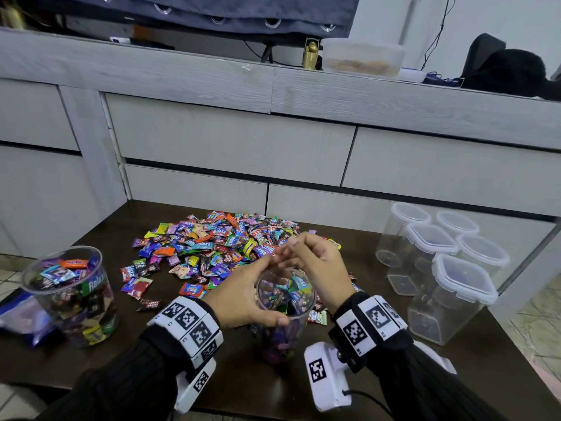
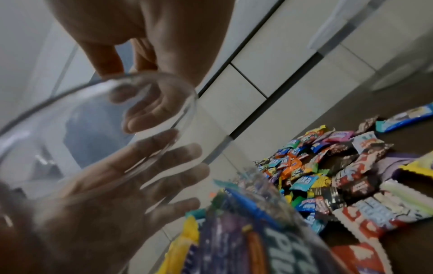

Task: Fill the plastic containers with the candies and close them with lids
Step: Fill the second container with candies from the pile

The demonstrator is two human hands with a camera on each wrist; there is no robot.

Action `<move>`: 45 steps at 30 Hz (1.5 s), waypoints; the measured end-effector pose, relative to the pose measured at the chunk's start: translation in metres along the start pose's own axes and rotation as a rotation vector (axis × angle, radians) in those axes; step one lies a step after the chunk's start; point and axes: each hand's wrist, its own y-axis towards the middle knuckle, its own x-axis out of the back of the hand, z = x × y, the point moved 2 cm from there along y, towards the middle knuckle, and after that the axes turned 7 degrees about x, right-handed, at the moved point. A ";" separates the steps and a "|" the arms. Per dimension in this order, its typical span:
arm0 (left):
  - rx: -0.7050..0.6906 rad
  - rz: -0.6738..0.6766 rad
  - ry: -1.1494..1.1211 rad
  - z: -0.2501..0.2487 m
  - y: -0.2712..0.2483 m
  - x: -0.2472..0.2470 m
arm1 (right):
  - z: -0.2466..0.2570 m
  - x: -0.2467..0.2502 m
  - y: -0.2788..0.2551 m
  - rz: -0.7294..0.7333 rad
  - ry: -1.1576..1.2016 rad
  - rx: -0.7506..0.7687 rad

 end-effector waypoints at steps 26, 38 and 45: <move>0.723 0.058 0.842 0.117 0.014 0.008 | -0.144 0.082 -0.017 0.673 -1.450 -0.521; 0.388 0.025 0.877 0.103 0.055 -0.005 | -0.141 0.059 0.019 0.667 -1.253 -0.388; 0.421 -0.001 0.916 0.106 0.057 0.000 | -0.129 0.052 0.023 0.711 -1.470 -0.261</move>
